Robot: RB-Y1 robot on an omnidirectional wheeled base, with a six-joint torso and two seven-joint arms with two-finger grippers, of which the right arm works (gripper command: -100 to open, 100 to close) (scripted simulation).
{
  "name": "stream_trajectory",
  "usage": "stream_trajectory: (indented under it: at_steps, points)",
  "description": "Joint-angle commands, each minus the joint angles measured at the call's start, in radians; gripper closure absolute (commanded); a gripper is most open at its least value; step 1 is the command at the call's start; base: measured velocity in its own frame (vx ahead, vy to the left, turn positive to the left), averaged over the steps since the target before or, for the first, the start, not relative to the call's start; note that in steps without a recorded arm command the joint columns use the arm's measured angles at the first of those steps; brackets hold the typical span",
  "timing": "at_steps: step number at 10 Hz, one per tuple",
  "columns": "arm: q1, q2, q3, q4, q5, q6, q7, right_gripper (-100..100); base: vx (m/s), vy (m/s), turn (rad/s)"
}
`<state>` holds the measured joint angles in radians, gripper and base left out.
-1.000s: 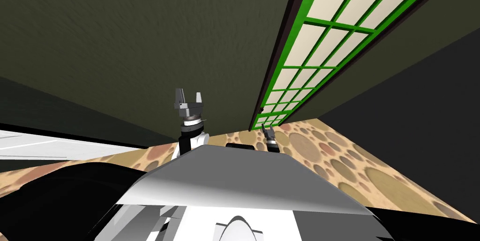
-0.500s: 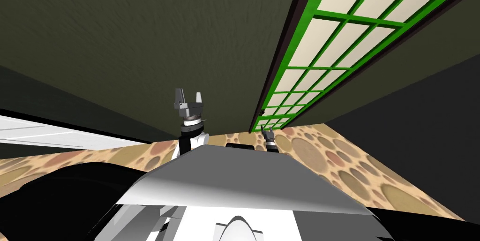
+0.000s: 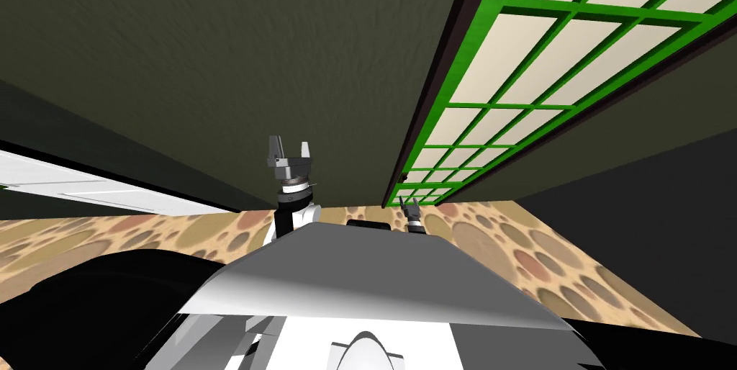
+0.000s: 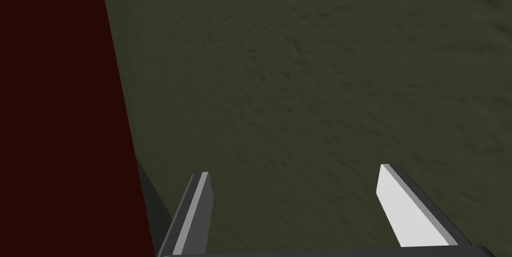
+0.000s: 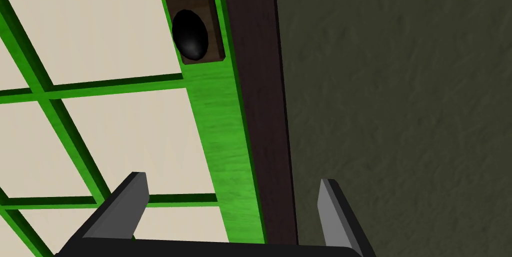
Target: Pull the door open
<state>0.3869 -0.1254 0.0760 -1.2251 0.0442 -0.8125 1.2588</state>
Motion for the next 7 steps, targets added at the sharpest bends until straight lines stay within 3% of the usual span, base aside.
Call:
stream_trajectory:
  at_steps: [1,7]
  points:
    - [0.000,-0.002,0.001,0.020,-0.002,-0.008,0.028,-100,0.070,-0.105,0.111]
    - [-0.009,0.000,0.007,0.113,-0.007,-0.037,0.138,-100,0.059,-0.104,0.107]
